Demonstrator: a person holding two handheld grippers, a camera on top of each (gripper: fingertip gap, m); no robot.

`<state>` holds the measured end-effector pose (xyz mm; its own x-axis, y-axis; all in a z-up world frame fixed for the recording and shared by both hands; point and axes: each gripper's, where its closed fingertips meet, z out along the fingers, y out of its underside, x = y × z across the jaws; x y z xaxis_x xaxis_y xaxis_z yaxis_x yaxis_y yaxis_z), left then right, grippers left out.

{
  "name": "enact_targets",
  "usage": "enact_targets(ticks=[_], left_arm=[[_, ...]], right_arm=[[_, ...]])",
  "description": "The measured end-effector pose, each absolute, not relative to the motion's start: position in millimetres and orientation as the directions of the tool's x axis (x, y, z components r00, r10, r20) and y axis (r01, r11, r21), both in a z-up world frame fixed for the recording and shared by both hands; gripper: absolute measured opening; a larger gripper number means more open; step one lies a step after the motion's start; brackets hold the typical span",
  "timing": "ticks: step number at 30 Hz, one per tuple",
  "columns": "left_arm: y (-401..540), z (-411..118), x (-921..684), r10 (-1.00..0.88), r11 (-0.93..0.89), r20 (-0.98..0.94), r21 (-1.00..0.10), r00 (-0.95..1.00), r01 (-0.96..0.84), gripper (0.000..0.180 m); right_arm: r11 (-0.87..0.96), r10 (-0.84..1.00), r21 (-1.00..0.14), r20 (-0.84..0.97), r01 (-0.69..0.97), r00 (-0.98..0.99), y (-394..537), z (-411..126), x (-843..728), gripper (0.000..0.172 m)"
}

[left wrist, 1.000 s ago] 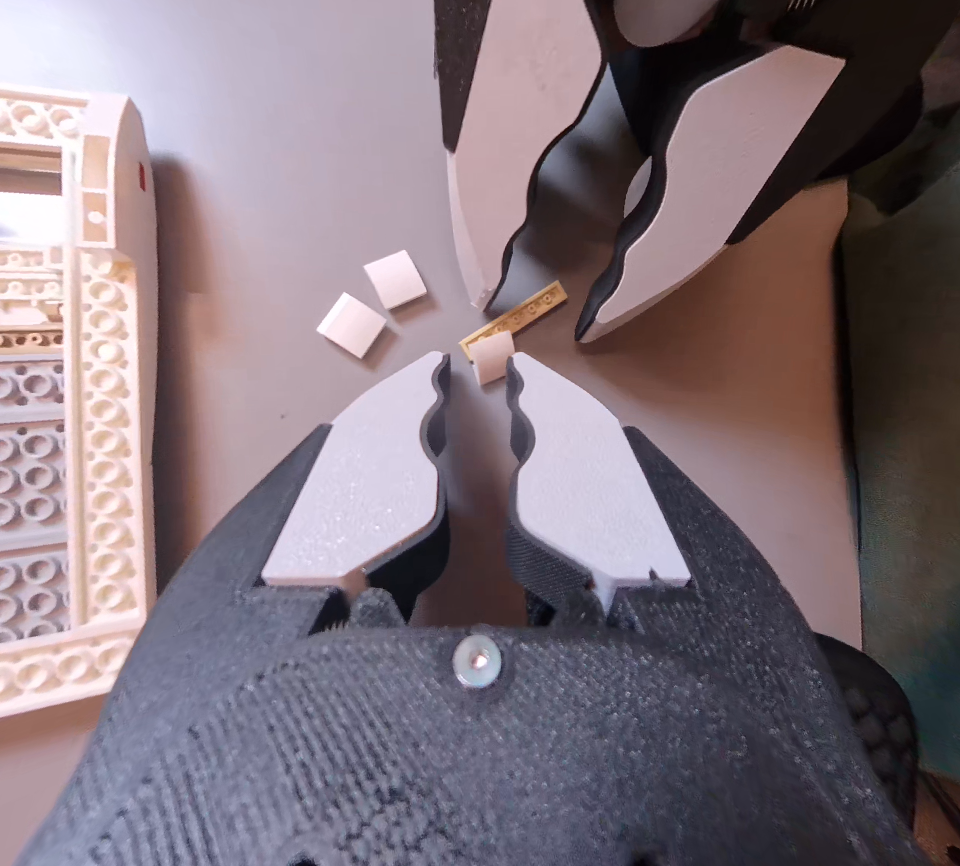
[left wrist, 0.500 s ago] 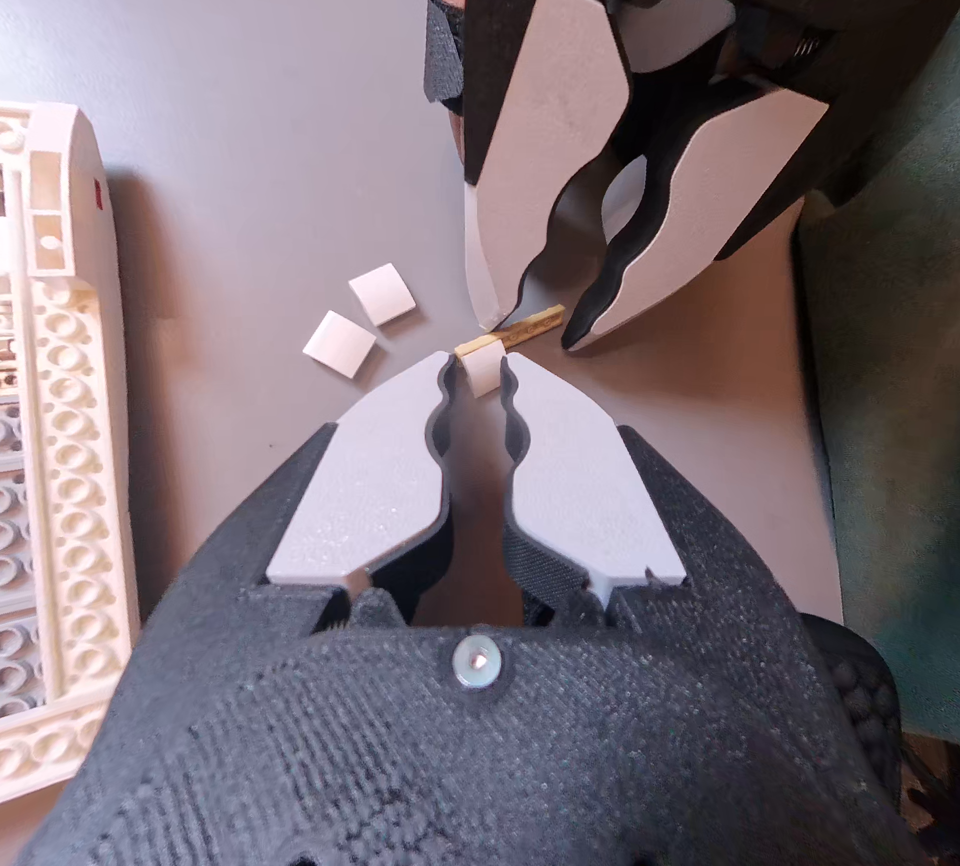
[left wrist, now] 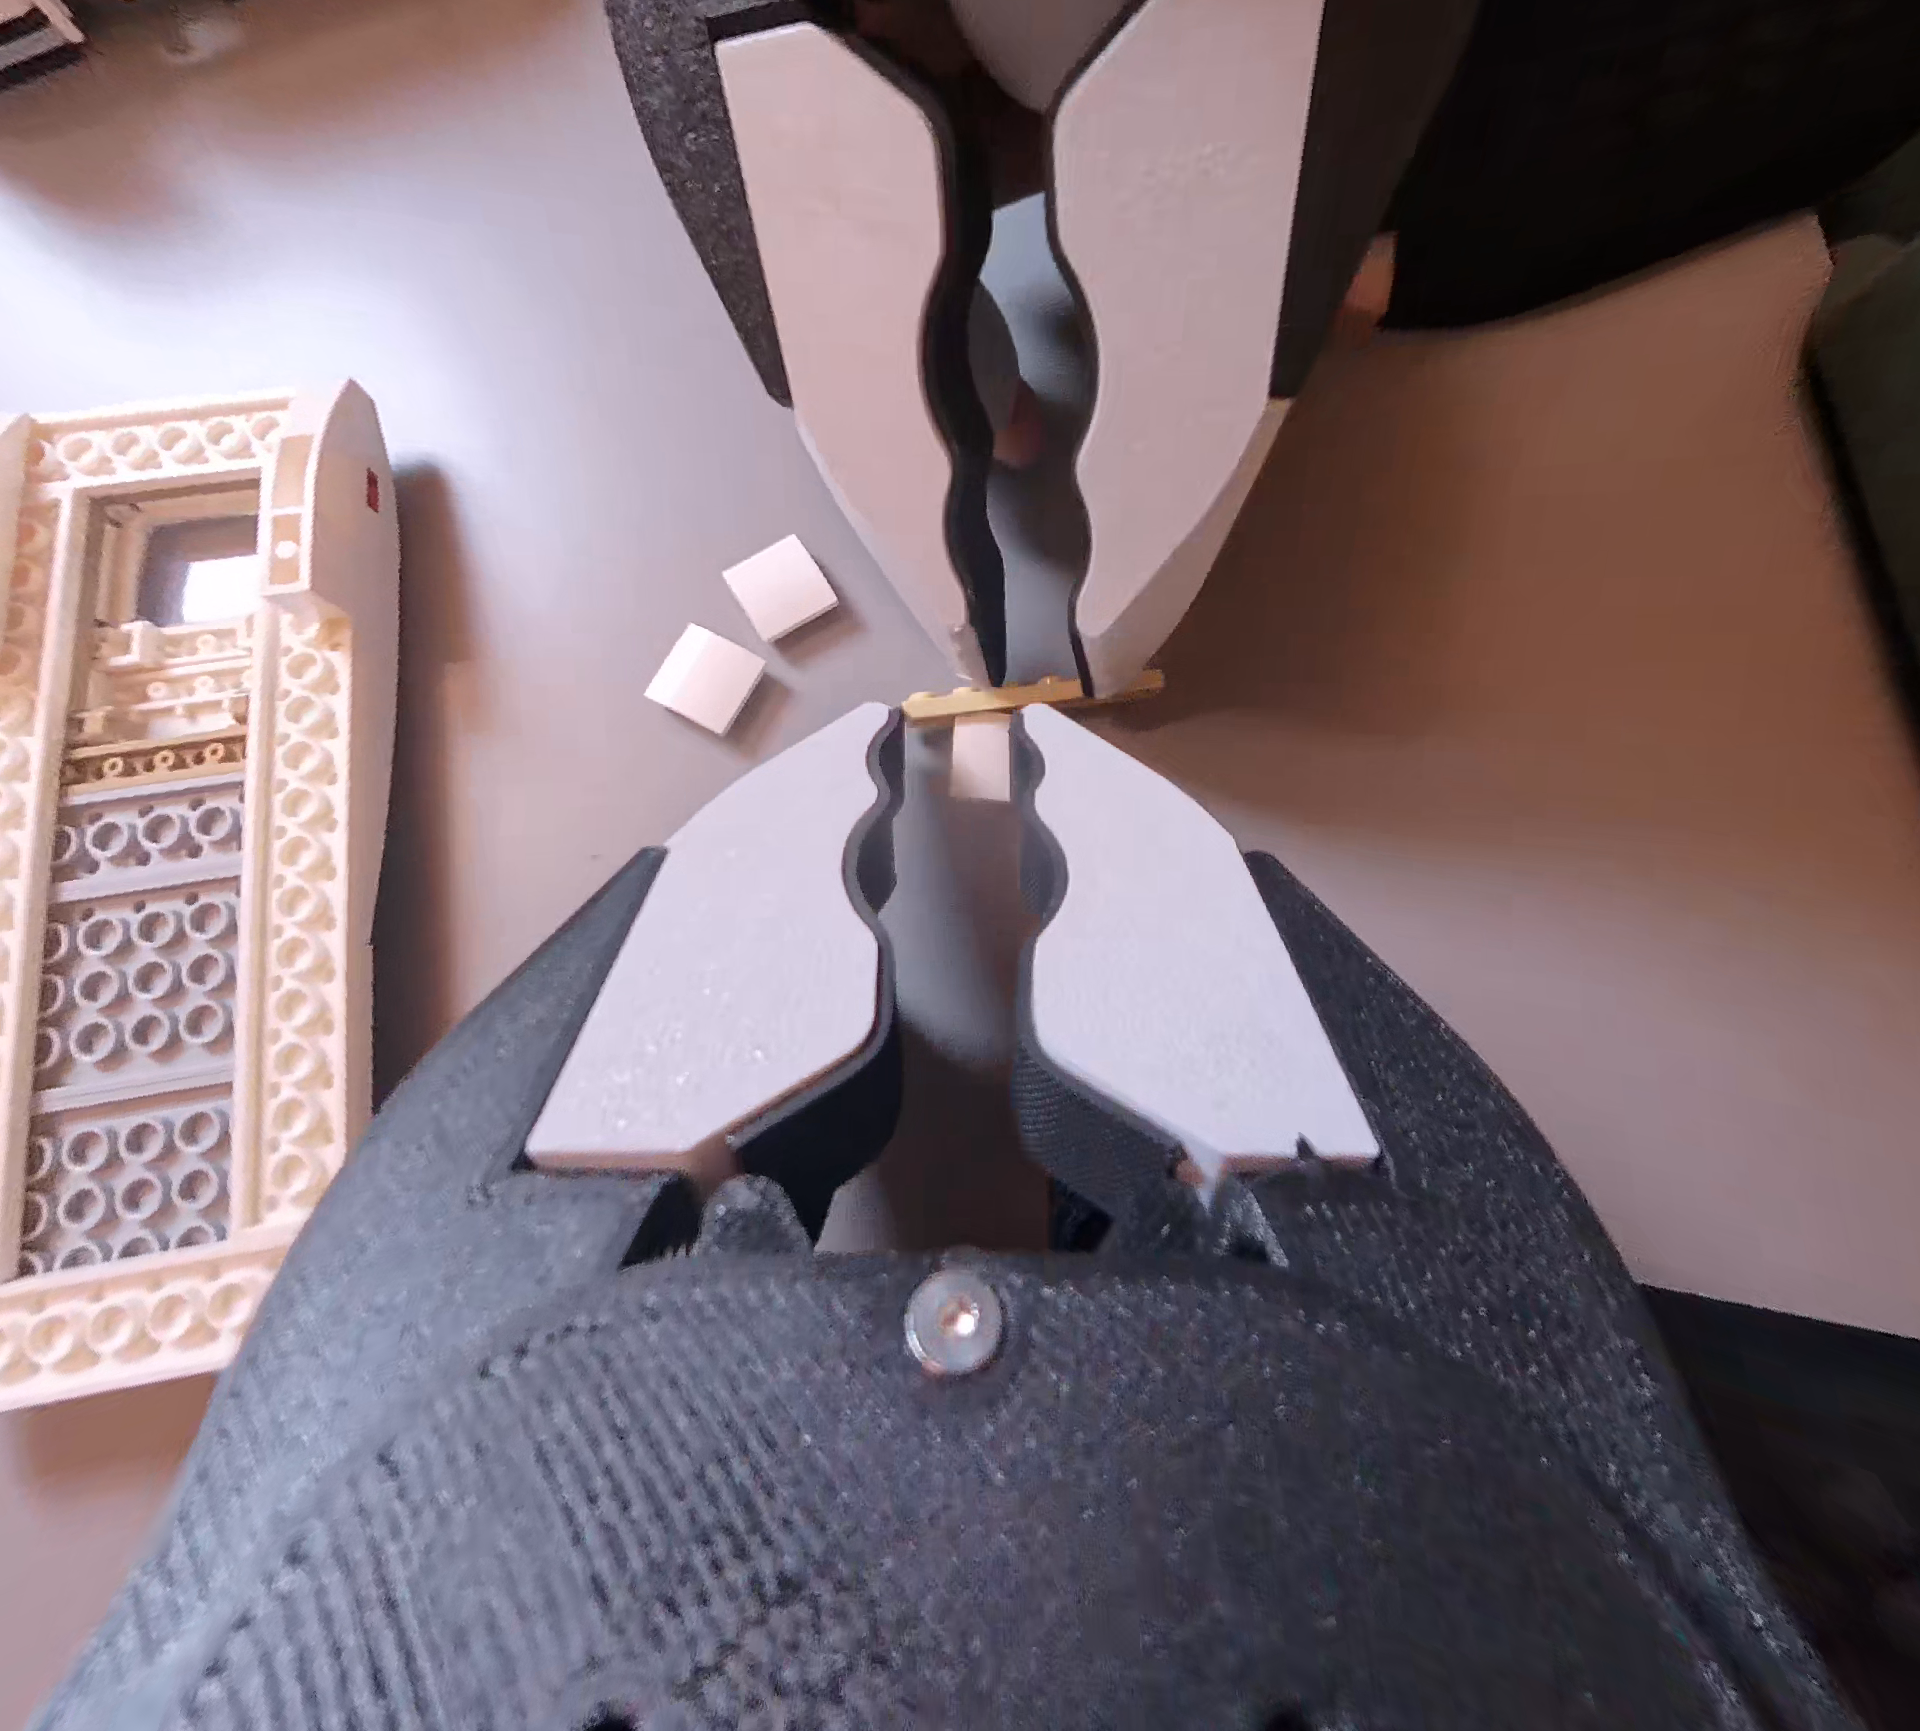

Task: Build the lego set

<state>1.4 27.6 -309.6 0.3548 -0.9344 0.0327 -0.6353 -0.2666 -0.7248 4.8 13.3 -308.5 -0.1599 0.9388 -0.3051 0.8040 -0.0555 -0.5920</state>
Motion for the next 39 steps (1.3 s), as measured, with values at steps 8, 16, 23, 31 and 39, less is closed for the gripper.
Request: enact_targets(ticks=[8,16,23,31,39], left_arm=[[19.5,-308.3,-7.7,-0.934,-0.276,0.029,-0.688,0.355,-0.671,0.025],[5.9,-315.1,-7.7,-0.937,-0.333,0.132,-0.624,0.324,-0.707,0.018],[7.4,-315.4,-12.4,-0.93,-0.299,0.035,-0.647,0.365,-0.702,0.006],[4.9,-298.9,-19.6,-0.907,-0.318,0.091,-0.788,0.411,-0.527,0.006],[17.8,-265.1,-24.4,-0.872,-0.366,0.22,-0.887,0.438,-0.282,0.006]], right_arm=[[-0.015,0.949,-0.562,-0.268,0.827,-0.165,15.1,-311.1,6.6,0.019],[0.043,0.973,-0.538,-0.168,0.842,-0.157,18.5,-314.9,1.6,0.02],[0.054,0.972,-0.544,-0.164,0.837,-0.169,19.0,-315.4,-3.2,0.013],[0.195,0.956,-0.683,-0.027,0.704,-0.292,16.4,-307.1,-12.7,0.004],[0.169,0.967,-0.84,0.041,0.516,-0.25,29.3,-270.9,-21.1,0.004]])
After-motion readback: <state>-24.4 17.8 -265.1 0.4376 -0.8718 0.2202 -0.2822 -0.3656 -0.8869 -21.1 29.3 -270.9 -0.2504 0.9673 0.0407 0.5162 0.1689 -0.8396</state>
